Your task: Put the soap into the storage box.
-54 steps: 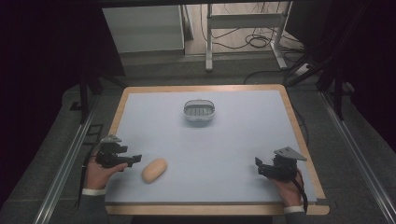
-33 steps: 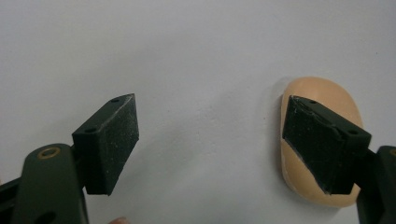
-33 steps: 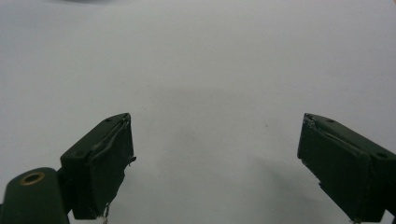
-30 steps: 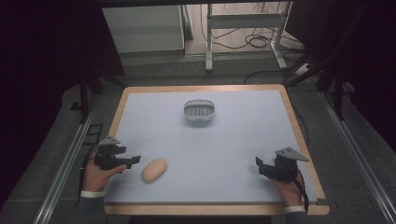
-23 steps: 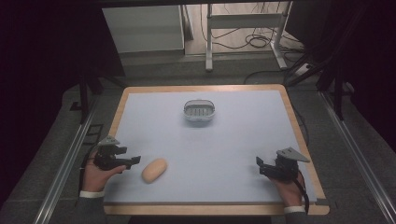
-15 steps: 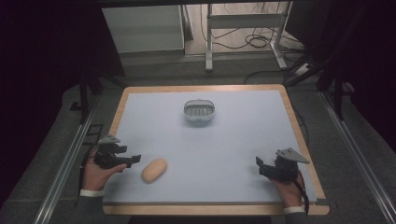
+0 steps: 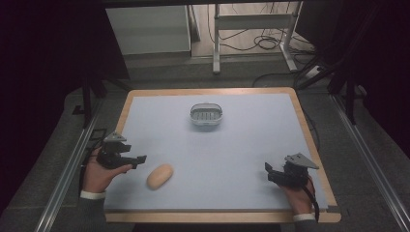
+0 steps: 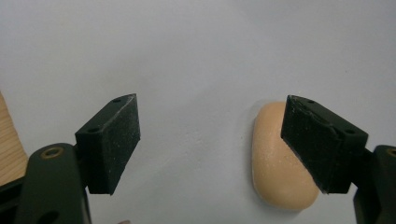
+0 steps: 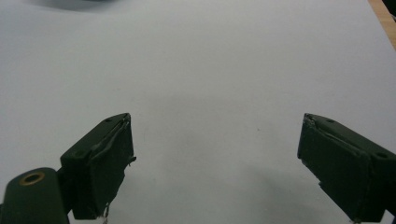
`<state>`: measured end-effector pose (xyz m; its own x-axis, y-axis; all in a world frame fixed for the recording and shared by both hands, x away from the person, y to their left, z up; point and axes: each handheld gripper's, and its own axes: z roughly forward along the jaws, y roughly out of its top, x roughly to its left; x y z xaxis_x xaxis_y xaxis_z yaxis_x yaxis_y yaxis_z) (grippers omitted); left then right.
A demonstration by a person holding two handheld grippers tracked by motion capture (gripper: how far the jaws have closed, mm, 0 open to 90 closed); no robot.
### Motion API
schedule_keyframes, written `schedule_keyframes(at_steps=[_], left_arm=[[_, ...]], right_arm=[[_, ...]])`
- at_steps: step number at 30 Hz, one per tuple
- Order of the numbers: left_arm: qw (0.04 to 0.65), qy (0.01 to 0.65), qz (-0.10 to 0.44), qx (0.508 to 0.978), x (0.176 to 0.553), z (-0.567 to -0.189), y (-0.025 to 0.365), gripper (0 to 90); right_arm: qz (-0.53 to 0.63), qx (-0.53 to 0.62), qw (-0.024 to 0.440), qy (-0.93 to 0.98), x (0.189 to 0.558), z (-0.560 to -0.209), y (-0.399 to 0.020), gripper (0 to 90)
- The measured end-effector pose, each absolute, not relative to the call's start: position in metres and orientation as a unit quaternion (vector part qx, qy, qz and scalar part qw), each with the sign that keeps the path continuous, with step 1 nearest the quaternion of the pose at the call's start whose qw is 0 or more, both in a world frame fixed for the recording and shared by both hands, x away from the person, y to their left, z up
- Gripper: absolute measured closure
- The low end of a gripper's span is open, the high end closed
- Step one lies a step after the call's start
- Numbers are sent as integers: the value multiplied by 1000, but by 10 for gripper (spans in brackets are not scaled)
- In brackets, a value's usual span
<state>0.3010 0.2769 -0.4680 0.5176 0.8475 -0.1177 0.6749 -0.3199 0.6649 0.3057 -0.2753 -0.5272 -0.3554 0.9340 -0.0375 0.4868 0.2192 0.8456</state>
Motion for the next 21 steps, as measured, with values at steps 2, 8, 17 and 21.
schedule_keyframes(at_steps=[2, 8, 17, 21], left_arm=[[337, 473, 125, 805, 301, -469, 275, 199], [328, 462, 126, 814, 297, -469, 263, 201], [312, 445, 118, 831, 297, -476, 246, 199], [305, 442, 110, 837, 296, -481, 240, 198]], right_arm=[[389, 489, 290, 725, 305, -527, -275, 109], [389, 490, 294, 723, 305, -527, -275, 109], [385, 490, 297, 723, 305, -527, -274, 109], [385, 489, 298, 724, 305, -527, -274, 109]])
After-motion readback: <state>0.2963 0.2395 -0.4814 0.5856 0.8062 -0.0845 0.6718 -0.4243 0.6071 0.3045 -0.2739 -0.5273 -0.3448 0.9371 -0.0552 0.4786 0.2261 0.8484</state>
